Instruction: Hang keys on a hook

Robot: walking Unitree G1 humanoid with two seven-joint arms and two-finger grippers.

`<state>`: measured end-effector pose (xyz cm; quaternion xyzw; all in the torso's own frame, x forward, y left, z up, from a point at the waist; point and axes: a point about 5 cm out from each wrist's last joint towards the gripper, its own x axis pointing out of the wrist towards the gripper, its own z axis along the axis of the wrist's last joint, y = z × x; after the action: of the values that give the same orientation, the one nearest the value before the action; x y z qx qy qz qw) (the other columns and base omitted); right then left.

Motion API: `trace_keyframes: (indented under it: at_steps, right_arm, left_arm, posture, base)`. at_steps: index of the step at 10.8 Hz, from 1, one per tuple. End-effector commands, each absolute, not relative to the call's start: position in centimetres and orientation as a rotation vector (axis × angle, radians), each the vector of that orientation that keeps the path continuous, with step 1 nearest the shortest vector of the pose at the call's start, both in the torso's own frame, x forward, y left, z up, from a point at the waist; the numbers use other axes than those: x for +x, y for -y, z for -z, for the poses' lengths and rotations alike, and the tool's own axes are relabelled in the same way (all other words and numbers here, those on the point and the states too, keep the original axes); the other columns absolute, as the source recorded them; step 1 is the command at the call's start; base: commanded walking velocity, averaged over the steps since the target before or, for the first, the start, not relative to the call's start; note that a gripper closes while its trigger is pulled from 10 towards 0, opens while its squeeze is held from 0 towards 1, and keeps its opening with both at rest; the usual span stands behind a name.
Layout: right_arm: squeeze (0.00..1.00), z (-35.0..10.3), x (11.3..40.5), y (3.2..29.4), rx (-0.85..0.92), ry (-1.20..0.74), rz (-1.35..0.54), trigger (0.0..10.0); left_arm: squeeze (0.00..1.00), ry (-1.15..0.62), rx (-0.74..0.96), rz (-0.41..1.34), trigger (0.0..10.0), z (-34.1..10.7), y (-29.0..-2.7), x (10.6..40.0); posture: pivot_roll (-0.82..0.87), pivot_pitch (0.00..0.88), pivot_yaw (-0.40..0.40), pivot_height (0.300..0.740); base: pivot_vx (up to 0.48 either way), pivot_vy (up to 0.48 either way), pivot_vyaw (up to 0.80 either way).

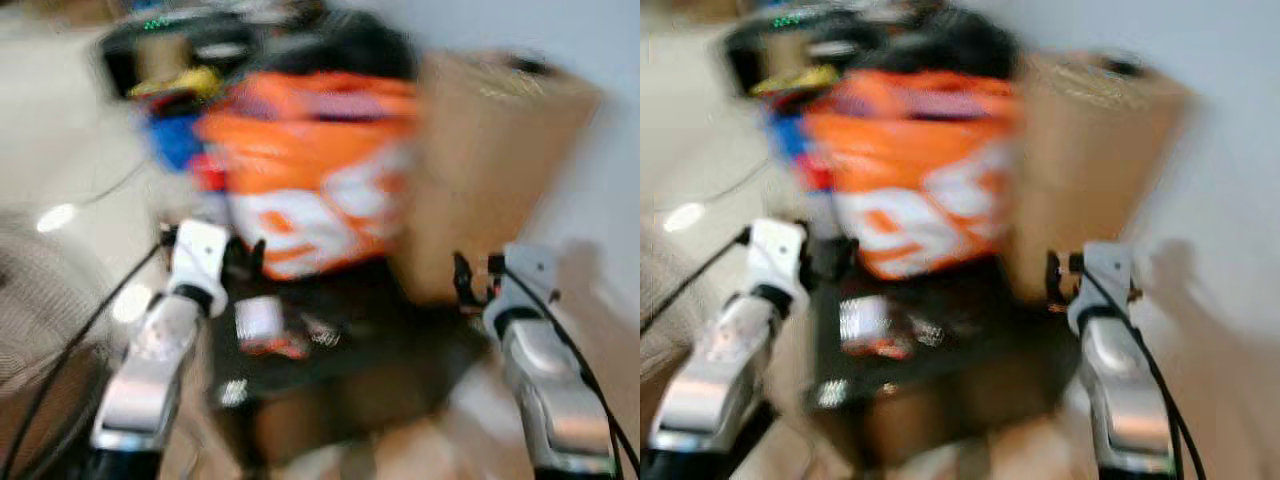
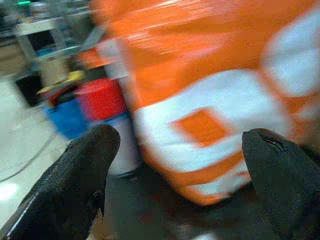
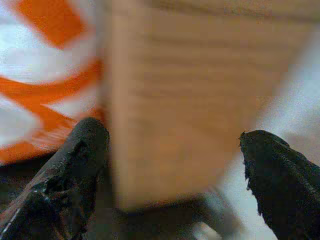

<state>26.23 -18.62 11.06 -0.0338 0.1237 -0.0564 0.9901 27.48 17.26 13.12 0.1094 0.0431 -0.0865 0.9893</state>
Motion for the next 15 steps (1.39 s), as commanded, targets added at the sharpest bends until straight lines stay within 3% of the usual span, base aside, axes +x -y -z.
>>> trace_keyframes:
  at_steps: [1, 6, 9, 10, 12, 13, 14, 15]
  right_arm:
    - [0.00, -11.4, 26.5, 17.8, -0.074, -0.232, 0.077, 10.0]
    - [0.00, -11.5, 27.1, 19.1, -0.135, -0.246, -0.040, 10.0]
    - [0.00, -11.3, 28.4, 18.5, -0.208, -0.327, -0.147, 10.0]
    - [0.29, -8.7, 27.8, 18.7, -0.293, -0.468, -0.230, 10.0]
    - [0.31, -6.4, 26.8, 18.9, -0.298, -0.565, -0.297, 10.0]
    - [0.53, -5.5, 26.6, 18.6, -0.324, -0.599, -0.360, 10.0]
    - [0.99, -4.4, 26.7, 18.6, -0.343, -0.637, -0.401, 10.0]
    - [1.00, -4.0, 26.8, 18.5, -0.349, -0.655, -0.419, 10.0]
  left_arm:
    - [0.00, -0.078, 0.228, 0.155, 10.0, -13.4, -17.6, 27.5]
    - [0.00, -0.108, 0.249, 0.176, 10.0, -12.9, -17.6, 27.4]
    - [0.00, -0.178, 0.322, 0.348, 10.0, -11.9, -17.2, 27.4]
    - [0.00, -0.234, 0.368, 0.535, 10.0, -10.8, -16.5, 26.4]
    - [0.00, -0.284, 0.379, 0.740, 10.0, -9.6, -14.8, 25.1]
    - [0.00, -0.292, 0.366, 0.778, 10.0, -9.4, -14.1, 24.9]
    - [0.00, -0.296, 0.375, 0.819, 10.0, -9.3, -13.4, 24.6]
    - [0.00, -0.303, 0.377, 0.836, 10.0, -9.3, -13.3, 24.4]
  posture:
    - [-0.04, 0.000, -0.016, 0.740]
    - [-0.04, 0.000, -0.024, 0.740]
    - [-0.06, 0.000, -0.025, 0.740]
    - [-0.08, 0.000, -0.018, 0.740]
    - [-0.08, 0.000, -0.039, 0.740]
    - [-0.07, 0.025, -0.056, 0.740]
    - [-0.05, 0.046, -0.070, 0.740]
    - [-0.04, 0.053, -0.066, 0.740]
  base:
    - [0.326, 0.000, 0.80]
    - [0.064, 0.000, 0.16]
    - [0.000, 0.000, 0.00]
    - [0.000, 0.000, 0.00]
    - [0.000, 0.000, 0.00]
    - [0.000, 0.000, 0.00]
    - [0.000, 0.000, 0.00]
    - [0.000, 0.000, 0.00]
